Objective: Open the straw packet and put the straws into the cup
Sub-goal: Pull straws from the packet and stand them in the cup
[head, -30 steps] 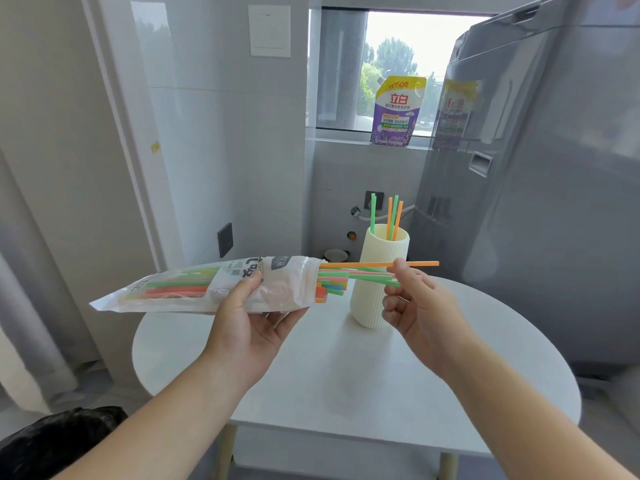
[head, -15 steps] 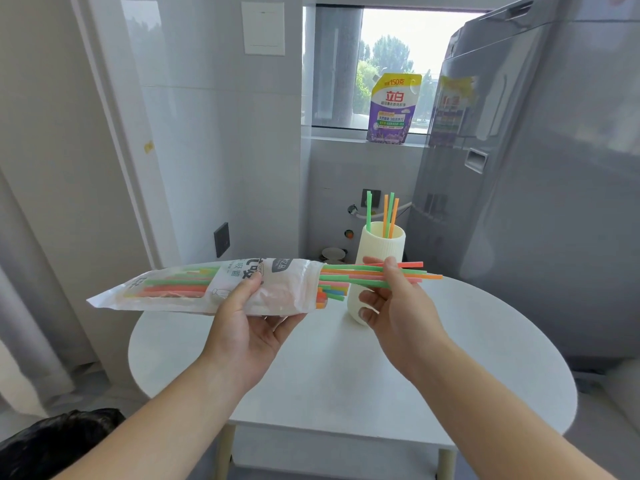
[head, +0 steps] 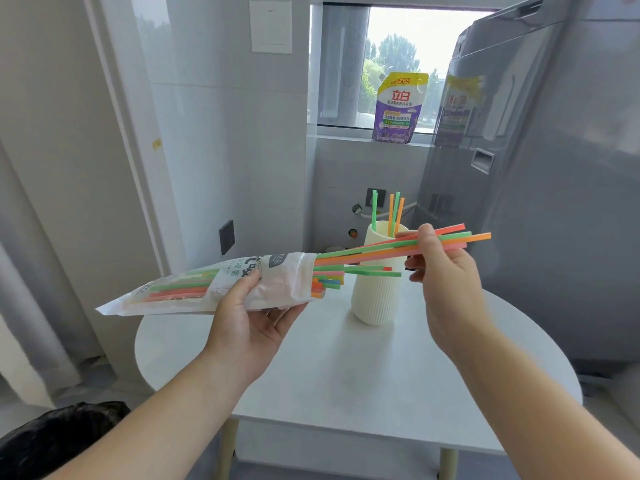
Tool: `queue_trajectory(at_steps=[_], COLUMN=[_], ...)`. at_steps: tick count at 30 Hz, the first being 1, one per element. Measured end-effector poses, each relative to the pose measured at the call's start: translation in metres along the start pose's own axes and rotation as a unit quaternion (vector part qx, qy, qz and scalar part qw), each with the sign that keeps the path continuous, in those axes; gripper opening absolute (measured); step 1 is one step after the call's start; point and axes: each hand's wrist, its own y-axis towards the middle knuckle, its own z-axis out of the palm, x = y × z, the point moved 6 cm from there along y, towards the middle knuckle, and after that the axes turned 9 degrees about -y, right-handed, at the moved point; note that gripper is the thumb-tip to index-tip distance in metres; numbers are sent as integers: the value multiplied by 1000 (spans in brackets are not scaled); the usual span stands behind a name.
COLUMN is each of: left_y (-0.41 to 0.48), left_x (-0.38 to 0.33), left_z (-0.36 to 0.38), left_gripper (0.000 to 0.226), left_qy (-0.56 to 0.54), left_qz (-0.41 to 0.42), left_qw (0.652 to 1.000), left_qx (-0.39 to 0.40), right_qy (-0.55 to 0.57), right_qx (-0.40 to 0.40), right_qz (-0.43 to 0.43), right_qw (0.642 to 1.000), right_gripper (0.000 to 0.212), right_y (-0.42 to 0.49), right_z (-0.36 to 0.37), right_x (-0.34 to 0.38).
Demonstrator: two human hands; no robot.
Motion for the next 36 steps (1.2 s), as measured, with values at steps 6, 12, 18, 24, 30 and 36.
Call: queue_trajectory(at_steps=[6,12,18,24,30,36], left_y=[4,8,13,17,21,22], left_x=[-5,-13,-10,10,29,39], left_z=[-3,-10,-12,-5,4,5], left_gripper=[44,41,43,42,42,42], left_qy=[-14,-19,-13,-8,-4,2], left_qz=[3,23,24,4,-24,-35], left_qw=[1000,999,999,1000,1000,999], left_qx=[-2,-15,-26,-13,-3,-10], right_qy=[72,84,49,-24,-126,-186], right_qx=[15,-45,-100,-153,-150,-116], right_qz=[29,31,-22,-103,-137,-110], right_qw=[997,995,993,983,971,970], right_gripper=[36,30,28,30,31,29], right_y=[16,33,39,44,56,75], right_z=[-17,-54,-81,-99,-93,-83], right_x=[14,29,46,72,86,85])
